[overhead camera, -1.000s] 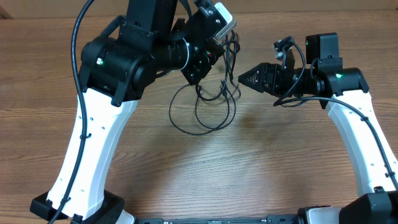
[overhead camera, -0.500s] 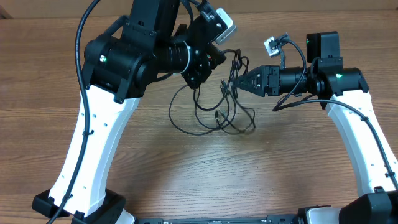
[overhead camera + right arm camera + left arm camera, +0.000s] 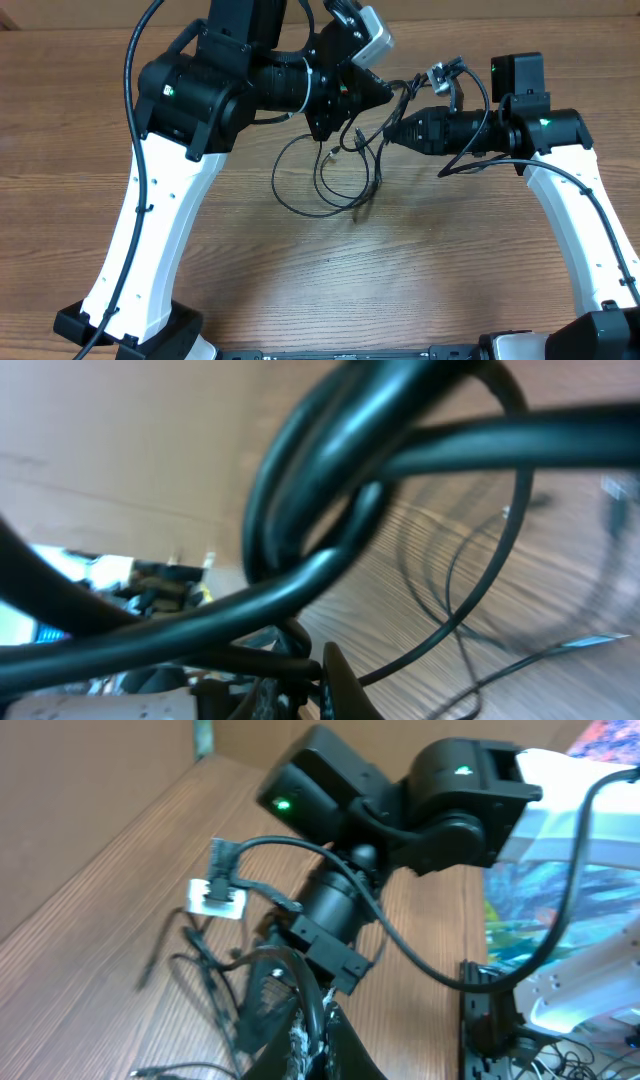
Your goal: Untangle cables
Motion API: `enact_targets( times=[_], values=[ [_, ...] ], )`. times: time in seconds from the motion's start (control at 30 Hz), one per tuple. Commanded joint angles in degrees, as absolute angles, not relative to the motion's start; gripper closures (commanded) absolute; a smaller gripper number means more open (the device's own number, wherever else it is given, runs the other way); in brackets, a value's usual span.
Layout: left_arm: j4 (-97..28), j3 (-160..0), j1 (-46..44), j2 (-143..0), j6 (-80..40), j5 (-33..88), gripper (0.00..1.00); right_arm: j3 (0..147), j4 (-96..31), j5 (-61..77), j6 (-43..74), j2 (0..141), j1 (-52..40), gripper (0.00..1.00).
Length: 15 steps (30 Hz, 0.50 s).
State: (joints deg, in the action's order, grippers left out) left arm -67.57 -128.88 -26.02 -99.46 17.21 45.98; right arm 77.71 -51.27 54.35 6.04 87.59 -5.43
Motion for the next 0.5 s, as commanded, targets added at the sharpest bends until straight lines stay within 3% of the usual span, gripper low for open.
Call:
enact_targets(
  times=[0.0, 0.27, 0.47],
  values=[
    [-66.8, -129.2, -24.1, -98.4, 16.7, 45.8, 0.96, 78.8, -54.9, 39.0, 7.5, 86.8, -5.5, 0.96],
    [-66.8, -129.2, -17.9, -94.3, 16.7, 41.4, 0.96, 78.7, -64.5, 9.9, 14.9, 86.8, -5.5, 0.96],
    [-66.8, -129.2, -12.7, -90.5, 16.2, 41.6, 0.96, 78.7, -66.3, 0.0, 24.9, 86.8, -5.5, 0.96]
  ],
)
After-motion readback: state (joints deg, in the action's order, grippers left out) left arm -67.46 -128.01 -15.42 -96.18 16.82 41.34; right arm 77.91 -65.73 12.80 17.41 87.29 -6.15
